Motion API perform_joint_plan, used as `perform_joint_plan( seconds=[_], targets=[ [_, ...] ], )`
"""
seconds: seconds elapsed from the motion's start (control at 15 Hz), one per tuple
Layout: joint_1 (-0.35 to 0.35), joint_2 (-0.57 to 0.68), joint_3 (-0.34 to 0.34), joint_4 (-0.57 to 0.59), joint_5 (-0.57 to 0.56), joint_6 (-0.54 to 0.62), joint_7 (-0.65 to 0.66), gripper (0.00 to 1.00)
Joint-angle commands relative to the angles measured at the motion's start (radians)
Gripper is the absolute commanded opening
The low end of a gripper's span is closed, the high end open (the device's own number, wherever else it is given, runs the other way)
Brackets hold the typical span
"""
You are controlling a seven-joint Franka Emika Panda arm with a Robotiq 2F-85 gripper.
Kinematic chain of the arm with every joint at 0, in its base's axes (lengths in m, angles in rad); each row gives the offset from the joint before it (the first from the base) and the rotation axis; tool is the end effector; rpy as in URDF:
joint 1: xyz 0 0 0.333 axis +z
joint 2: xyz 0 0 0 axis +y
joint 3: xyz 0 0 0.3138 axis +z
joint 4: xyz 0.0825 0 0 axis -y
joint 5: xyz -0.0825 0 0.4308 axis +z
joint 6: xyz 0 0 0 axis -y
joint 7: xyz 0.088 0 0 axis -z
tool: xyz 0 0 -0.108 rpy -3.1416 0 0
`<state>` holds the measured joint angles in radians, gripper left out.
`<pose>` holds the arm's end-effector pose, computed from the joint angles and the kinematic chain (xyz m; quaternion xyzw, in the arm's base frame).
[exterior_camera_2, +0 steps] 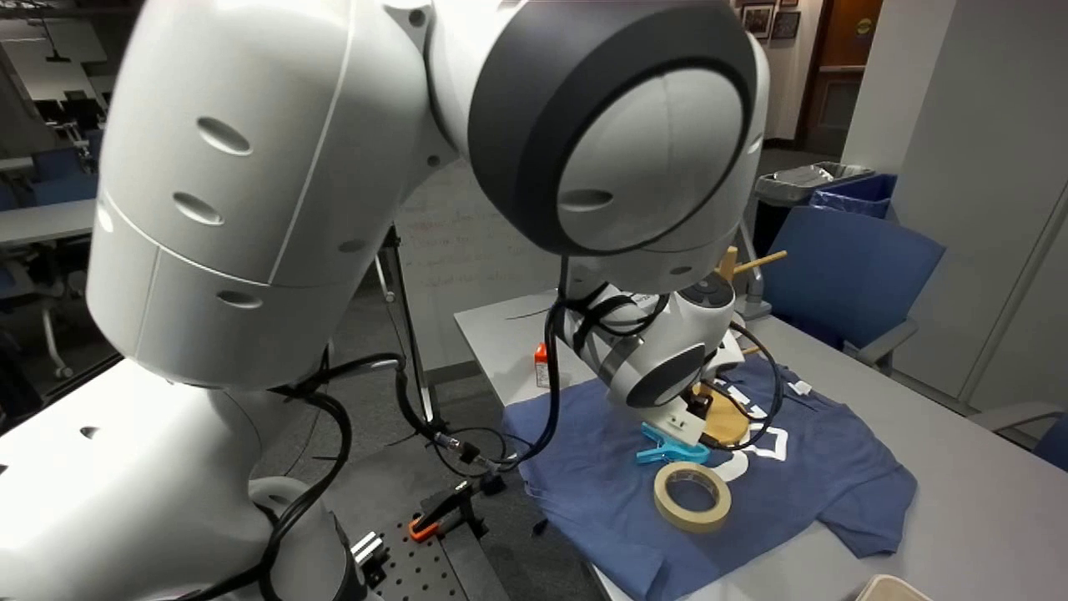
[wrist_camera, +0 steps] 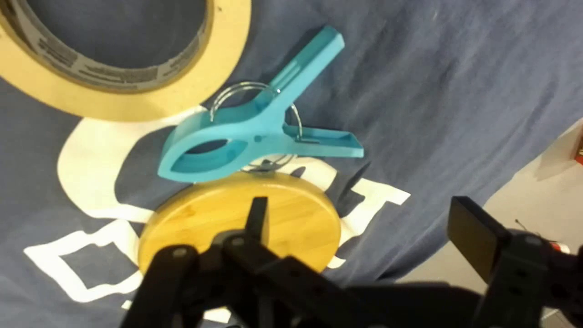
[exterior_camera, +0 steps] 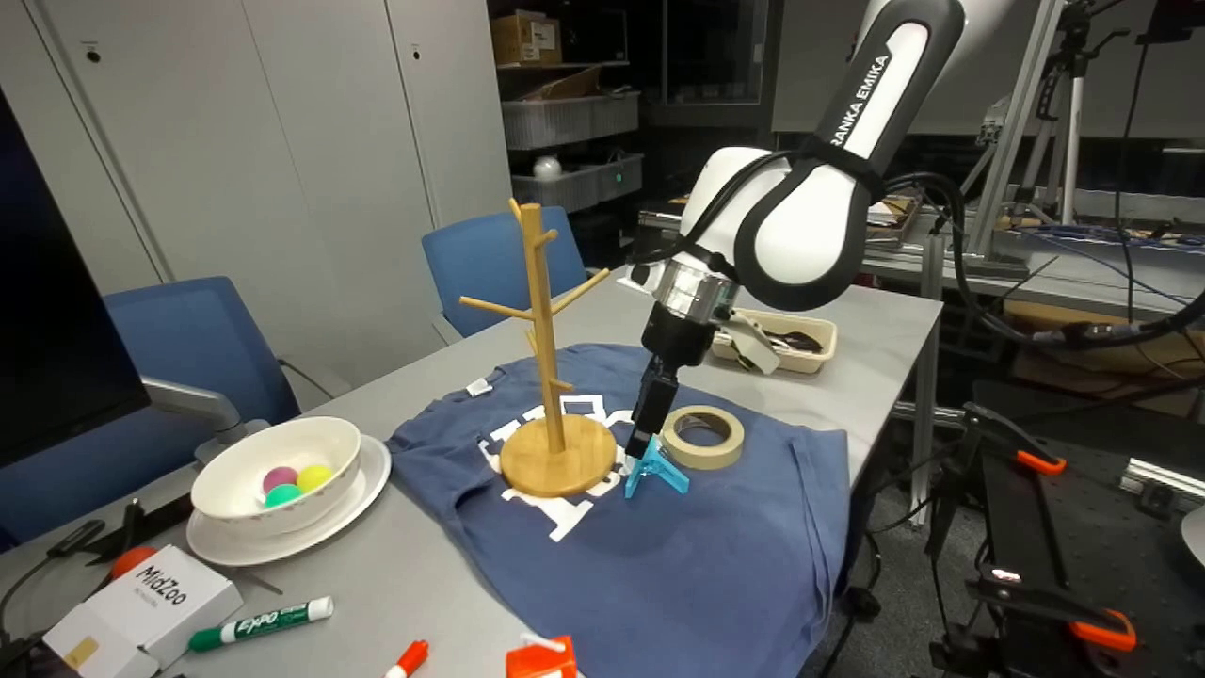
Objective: Take the peg from the hanger and place it on the shirt
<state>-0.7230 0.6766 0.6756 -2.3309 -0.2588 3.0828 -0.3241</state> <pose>0.5408 0.0347 0.0977 -0.9596 -0.1830 -0.1581 0.1437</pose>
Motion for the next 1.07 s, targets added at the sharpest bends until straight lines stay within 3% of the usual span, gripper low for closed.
perform_joint_plan(
  seconds=[0.0, 0.2, 0.53, 1.0],
  targets=[
    [0.039, -0.118, 0.017, -0.042, 0.059, -0.028, 0.009, 1.0],
    [0.055, -0.194, 0.04, -0.064, 0.089, -0.045, 0.012, 1.0],
    [0.112, -0.332, 0.021, -0.095, 0.142, -0.076, 0.006, 1.0],
    [0.132, -0.535, 0.011, -0.129, 0.067, -0.24, 0.088, 1.0]
  ],
)
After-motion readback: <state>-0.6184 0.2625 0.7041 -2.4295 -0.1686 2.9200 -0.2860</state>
